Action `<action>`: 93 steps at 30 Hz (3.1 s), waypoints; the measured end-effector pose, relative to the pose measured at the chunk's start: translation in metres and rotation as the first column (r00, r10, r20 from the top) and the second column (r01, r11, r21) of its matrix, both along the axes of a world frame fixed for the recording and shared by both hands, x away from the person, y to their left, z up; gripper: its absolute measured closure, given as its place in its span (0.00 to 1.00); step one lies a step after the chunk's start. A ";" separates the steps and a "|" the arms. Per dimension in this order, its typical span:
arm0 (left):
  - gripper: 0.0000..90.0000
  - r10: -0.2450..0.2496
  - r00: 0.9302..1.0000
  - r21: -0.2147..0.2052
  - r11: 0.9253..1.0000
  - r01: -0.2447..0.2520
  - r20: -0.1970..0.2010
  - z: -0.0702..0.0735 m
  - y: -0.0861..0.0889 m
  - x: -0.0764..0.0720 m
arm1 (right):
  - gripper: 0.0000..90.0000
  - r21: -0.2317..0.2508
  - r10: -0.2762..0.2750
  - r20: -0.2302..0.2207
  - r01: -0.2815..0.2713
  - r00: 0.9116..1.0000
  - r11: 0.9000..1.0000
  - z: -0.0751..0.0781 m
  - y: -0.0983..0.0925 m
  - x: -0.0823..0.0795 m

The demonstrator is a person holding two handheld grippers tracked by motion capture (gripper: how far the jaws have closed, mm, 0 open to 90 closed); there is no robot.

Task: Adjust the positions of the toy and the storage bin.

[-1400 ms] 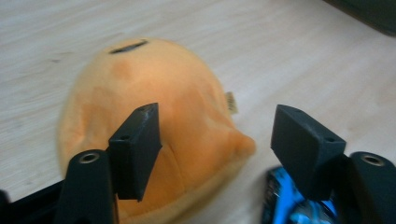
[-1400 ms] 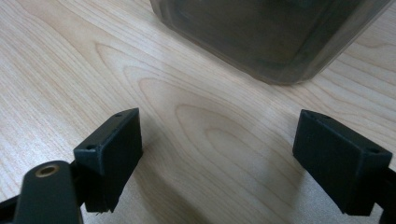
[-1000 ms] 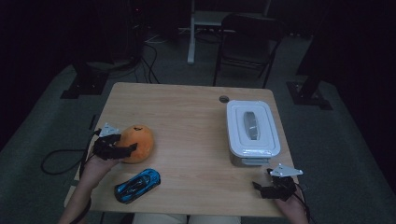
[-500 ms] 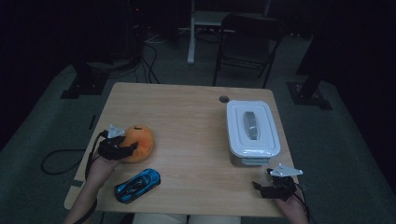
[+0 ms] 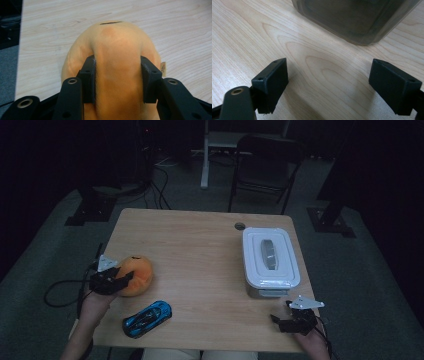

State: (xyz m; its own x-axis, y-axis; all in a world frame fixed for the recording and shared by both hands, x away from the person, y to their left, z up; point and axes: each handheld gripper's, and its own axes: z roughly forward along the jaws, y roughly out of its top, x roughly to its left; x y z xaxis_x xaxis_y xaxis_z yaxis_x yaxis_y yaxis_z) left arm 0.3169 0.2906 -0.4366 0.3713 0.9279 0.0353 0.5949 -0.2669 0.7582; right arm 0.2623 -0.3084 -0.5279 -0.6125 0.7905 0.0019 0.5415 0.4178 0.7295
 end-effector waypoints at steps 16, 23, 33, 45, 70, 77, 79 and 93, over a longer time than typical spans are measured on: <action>0.54 -0.013 0.998 -0.016 1.000 0.012 -0.060 -0.010 0.016 -0.016 | 0.17 0.000 -0.004 -0.001 0.004 1.000 1.000 0.000 0.000 0.000; 0.40 -0.020 1.000 -0.087 0.996 0.020 0.001 0.008 0.020 -0.023 | 0.17 0.000 -0.003 -0.001 0.003 1.000 1.000 0.000 0.000 0.000; 0.20 -0.145 0.989 -0.085 0.985 0.148 0.033 0.018 -0.002 -0.027 | 0.17 0.003 -0.004 -0.003 0.004 1.000 1.000 0.000 0.000 0.000; 0.01 -0.283 0.959 -0.087 0.955 0.283 0.020 0.008 -0.056 -0.020 | 0.14 0.007 -0.040 -0.010 0.040 0.999 0.999 0.000 -0.002 0.001; 0.01 -0.469 0.883 -0.128 0.876 0.465 0.001 -0.020 -0.170 0.017 | 0.15 -0.037 -0.248 0.075 0.251 0.966 0.967 0.014 -0.045 0.010; 0.01 -0.493 0.869 -0.119 0.866 0.487 -0.034 -0.033 -0.196 0.032 | 0.15 -0.041 -0.294 0.083 0.298 0.952 0.954 0.018 -0.056 0.024; 0.01 -0.492 0.870 -0.114 0.867 0.486 -0.032 -0.035 -0.202 0.036 | 0.15 -0.052 -0.304 0.082 0.309 0.949 0.950 0.018 -0.060 0.029; 0.01 -0.508 0.861 -0.111 0.857 0.503 -0.026 -0.043 -0.251 0.070 | 0.15 -0.031 -0.333 0.109 0.338 0.937 0.941 0.023 -0.062 0.066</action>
State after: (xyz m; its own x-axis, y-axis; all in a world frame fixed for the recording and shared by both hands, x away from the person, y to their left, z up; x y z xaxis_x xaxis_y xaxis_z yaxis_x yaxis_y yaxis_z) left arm 0.3866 0.0396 -0.4797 0.7890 0.6095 -0.0771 0.4372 -0.4690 0.7674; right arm 0.3284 -0.3702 -0.5054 -0.3063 0.9477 -0.0891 0.5811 0.2603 0.7711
